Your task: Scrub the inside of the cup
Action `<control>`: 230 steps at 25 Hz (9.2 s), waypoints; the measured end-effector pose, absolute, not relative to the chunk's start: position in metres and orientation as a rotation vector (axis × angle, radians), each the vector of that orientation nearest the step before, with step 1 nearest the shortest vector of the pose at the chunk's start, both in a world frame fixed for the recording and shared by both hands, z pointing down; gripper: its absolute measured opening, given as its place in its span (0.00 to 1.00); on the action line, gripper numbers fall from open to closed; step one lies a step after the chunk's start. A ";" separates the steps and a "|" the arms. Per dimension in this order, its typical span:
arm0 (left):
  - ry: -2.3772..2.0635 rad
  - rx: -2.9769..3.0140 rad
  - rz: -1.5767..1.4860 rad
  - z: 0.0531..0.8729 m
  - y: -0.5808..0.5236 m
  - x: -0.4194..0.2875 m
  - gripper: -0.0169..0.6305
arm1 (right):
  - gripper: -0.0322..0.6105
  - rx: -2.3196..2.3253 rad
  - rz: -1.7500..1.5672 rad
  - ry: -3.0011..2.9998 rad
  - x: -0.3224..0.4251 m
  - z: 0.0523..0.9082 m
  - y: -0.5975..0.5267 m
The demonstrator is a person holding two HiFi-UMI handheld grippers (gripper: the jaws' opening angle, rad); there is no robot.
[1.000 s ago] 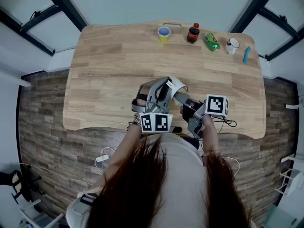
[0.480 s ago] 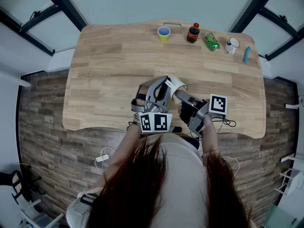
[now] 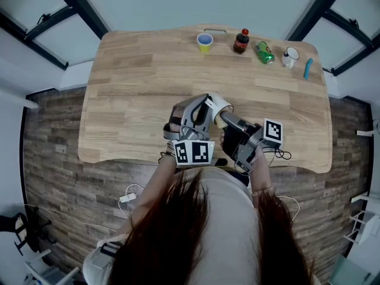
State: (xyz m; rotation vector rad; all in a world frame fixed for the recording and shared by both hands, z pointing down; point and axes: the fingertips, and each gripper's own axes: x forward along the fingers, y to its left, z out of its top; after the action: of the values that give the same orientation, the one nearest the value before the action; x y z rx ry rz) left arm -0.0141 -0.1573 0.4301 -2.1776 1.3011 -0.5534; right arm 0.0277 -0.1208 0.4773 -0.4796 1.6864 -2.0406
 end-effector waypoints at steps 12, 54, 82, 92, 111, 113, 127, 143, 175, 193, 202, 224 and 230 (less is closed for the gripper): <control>1.265 -2.241 -0.587 0.439 -0.157 -0.010 0.10 | 0.28 -0.705 -1.934 2.090 0.027 0.481 -0.117; 1.264 -2.369 -0.667 0.451 -0.158 -0.008 0.10 | 0.28 -1.265 -0.865 3.466 0.023 0.486 -0.102; 1.368 -2.446 -0.669 0.457 -0.165 -0.018 0.10 | 0.28 -1.357 -0.251 3.738 0.023 0.484 -0.104; 1.440 -2.479 -0.651 0.459 -0.171 -0.026 0.10 | 0.28 -1.387 -0.223 3.721 0.023 0.479 -0.107; 1.652 -2.584 -0.586 0.462 -0.180 -0.043 0.10 | 0.28 -1.479 -0.160 3.611 0.021 0.461 -0.116; 1.670 -2.592 -0.580 0.463 -0.181 -0.045 0.10 | 0.28 -1.486 -0.149 3.602 0.022 0.459 -0.117; 1.887 -2.776 -0.427 0.468 -0.189 -0.060 0.10 | 0.28 -1.556 -0.136 3.400 0.021 0.435 -0.129; 2.106 -3.013 -0.141 0.479 -0.193 -0.075 0.10 | 0.28 -1.412 -0.053 3.267 0.006 0.408 -0.126; 2.037 -3.365 0.612 0.448 -0.194 -0.070 0.10 | 0.28 -1.034 0.178 3.146 -0.021 0.377 -0.097; 1.912 -3.495 0.803 0.445 -0.193 -0.060 0.10 | 0.28 -1.016 0.203 3.116 -0.018 0.373 -0.096; 1.854 -3.546 0.911 0.443 -0.193 -0.057 0.10 | 0.28 -1.007 0.213 3.121 -0.016 0.373 -0.095; 1.648 -3.675 1.131 0.438 -0.190 -0.050 0.10 | 0.28 -1.036 0.148 3.025 -0.002 0.358 -0.099; 1.648 -3.650 1.137 0.437 -0.191 -0.053 0.10 | 0.28 -1.025 0.090 2.974 0.004 0.352 -0.099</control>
State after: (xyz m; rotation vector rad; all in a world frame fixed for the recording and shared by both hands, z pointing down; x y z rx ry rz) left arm -0.0527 -0.1906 0.4370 -3.6499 1.6484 1.1370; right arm 0.0042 -0.0993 0.3520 -1.0251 2.9741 0.0901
